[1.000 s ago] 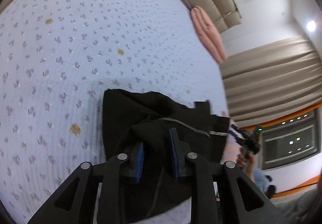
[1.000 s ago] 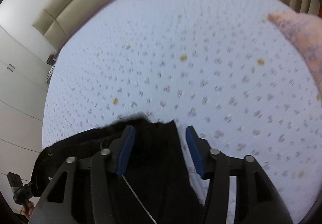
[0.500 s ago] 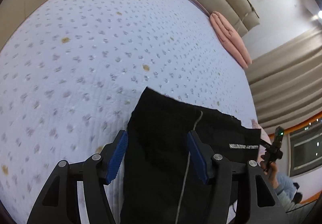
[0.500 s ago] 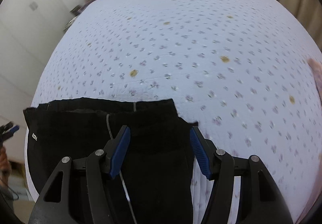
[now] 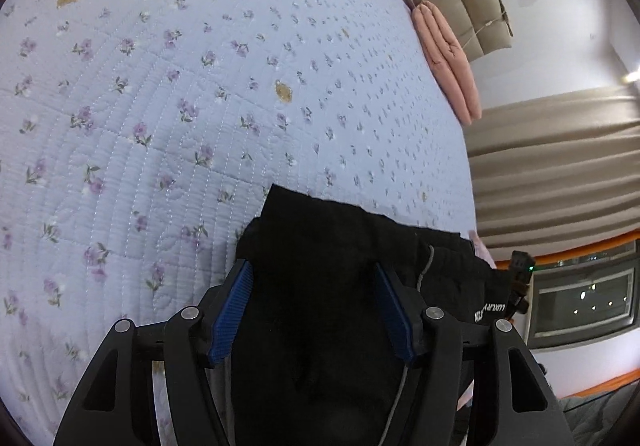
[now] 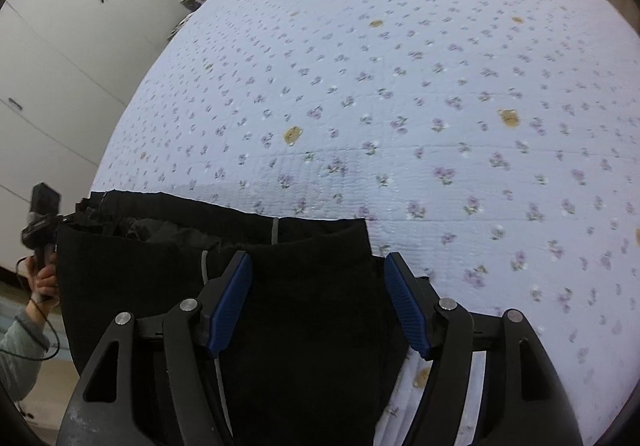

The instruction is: Fold large clothes

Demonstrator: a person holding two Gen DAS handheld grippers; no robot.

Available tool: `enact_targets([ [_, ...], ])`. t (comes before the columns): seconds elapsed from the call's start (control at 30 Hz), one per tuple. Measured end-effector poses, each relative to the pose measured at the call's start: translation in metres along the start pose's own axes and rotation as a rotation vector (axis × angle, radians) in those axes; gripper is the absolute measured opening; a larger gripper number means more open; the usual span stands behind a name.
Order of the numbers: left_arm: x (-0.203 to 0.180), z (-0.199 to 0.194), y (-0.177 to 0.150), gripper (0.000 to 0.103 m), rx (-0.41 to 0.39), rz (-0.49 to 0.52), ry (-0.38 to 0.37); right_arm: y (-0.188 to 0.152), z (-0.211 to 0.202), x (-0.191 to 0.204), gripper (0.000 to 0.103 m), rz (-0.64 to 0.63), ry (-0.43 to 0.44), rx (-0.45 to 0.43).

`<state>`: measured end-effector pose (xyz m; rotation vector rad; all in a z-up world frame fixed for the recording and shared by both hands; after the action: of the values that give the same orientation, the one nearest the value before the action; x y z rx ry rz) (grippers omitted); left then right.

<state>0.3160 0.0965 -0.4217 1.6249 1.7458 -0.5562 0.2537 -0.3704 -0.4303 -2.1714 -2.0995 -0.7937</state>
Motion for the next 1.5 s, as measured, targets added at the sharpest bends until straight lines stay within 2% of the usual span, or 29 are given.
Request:
enact_targets([
  [0.17,0.000,0.010,0.003,0.069,-0.012,-0.012,-0.003,-0.001,0.023,-0.009,0.076,0.038,0.037,0.045],
  [0.2,-0.004,0.012,0.003,0.069,-0.018,0.005,0.018,-0.002,0.023,-0.008,0.066,0.040,0.026,0.036],
  [0.23,-0.009,0.013,0.002,0.062,-0.030,0.028,0.053,-0.003,0.022,-0.006,0.051,0.038,0.022,0.025],
  [0.27,-0.014,0.013,0.000,0.046,-0.040,0.054,0.114,-0.005,0.019,-0.003,0.035,0.036,0.004,0.014],
  [0.3,-0.017,0.013,-0.002,0.040,-0.044,0.068,0.154,-0.007,0.013,0.002,0.029,0.024,-0.047,-0.014],
  [0.33,-0.022,0.011,-0.004,0.027,-0.060,0.076,0.181,-0.010,0.002,0.009,0.027,0.006,-0.107,-0.052],
  [0.37,-0.026,0.005,-0.007,0.019,-0.083,0.079,0.191,-0.012,-0.011,0.016,0.021,-0.005,-0.194,-0.092],
  [0.4,-0.031,-0.004,-0.010,0.014,-0.116,0.085,0.195,-0.012,-0.026,0.022,0.019,-0.007,-0.256,-0.133],
  [0.43,-0.038,-0.018,-0.013,0.012,-0.160,0.082,0.178,-0.012,-0.047,0.027,0.019,-0.001,-0.295,-0.188],
  [0.5,-0.048,-0.045,-0.016,0.012,-0.245,0.060,0.131,-0.012,-0.089,0.036,0.018,0.016,-0.319,-0.286],
  [0.57,-0.057,-0.064,-0.015,0.012,-0.308,0.051,0.080,-0.009,-0.107,0.044,0.018,-0.006,-0.367,-0.324],
  [0.6,-0.062,-0.065,-0.012,0.012,-0.321,0.054,0.087,-0.006,-0.104,0.047,0.018,-0.022,-0.397,-0.324],
  [0.63,-0.064,-0.063,-0.008,0.012,-0.325,0.060,0.106,-0.001,-0.097,0.046,0.018,-0.028,-0.422,-0.318],
  [0.67,-0.065,-0.055,-0.003,0.012,-0.325,0.073,0.155,0.003,-0.087,0.044,0.018,-0.027,-0.438,-0.304],
  [0.77,-0.045,-0.023,0.012,0.013,-0.278,0.045,0.265,0.021,-0.028,0.018,0.018,0.029,-0.459,-0.213],
  [0.83,-0.021,0.005,0.022,0.013,-0.216,-0.004,0.297,0.026,0.008,-0.002,0.015,0.074,-0.483,-0.143],
  [0.87,-0.009,0.016,0.022,0.014,-0.183,-0.030,0.295,0.027,0.030,-0.014,0.011,0.083,-0.534,-0.099],
  [0.93,0.006,0.032,0.022,0.016,-0.157,-0.074,0.291,0.025,0.062,-0.035,0.010,0.122,-0.532,0.010],
  [1.0,0.004,0.033,0.023,0.016,-0.161,-0.061,0.299,0.025,0.055,-0.039,0.010,0.143,-0.496,-0.018],
  [1.03,0.000,0.029,0.023,0.020,-0.168,-0.044,0.307,0.025,0.048,-0.036,0.010,0.127,-0.471,-0.033],
  [1.1,-0.005,0.020,0.022,0.030,-0.182,-0.038,0.326,0.019,0.036,-0.033,0.012,0.110,-0.439,-0.044],
  [1.13,-0.005,0.013,0.021,0.039,-0.190,-0.048,0.335,0.016,0.029,-0.034,0.013,0.111,-0.434,-0.050],
  [1.17,-0.005,0.003,0.022,0.043,-0.208,-0.062,0.322,0.013,0.021,-0.034,0.020,0.120,-0.424,-0.060],
  [1.2,-0.005,-0.006,0.022,0.044,-0.226,-0.073,0.297,0.009,0.007,-0.033,0.032,0.141,-0.402,-0.081],
  [1.23,-0.006,-0.017,0.022,0.044,-0.252,-0.086,0.272,0.006,-0.005,-0.031,0.040,0.157,-0.377,-0.104],
  [1.27,-0.007,-0.027,0.022,0.044,-0.273,-0.095,0.272,-0.002,-0.018,-0.026,0.051,0.165,-0.356,-0.129],
  [1.33,-0.013,-0.051,0.020,0.042,-0.333,-0.090,0.297,-0.011,-0.041,-0.005,0.054,0.144,-0.329,-0.178],
  [1.4,-0.021,-0.075,0.018,0.042,-0.382,-0.088,0.265,-0.021,-0.056,0.020,0.054,0.100,-0.311,-0.186],
  [1.5,-0.044,-0.092,0.003,0.042,-0.392,-0.041,0.247,-0.037,-0.070,0.063,0.054,0.041,-0.258,-0.172],
])
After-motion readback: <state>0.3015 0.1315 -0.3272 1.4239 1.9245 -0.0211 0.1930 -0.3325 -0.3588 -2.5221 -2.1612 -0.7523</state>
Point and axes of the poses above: each gripper's, at about its wrist camera, not at the fingertips, and z roughly the way its jaws point, x to its left, y to its top, the point moved 2 cm from there along z, roughly the way its jaws point, and after that the axes turned 2 degrees about x, right-handed, at the moved point
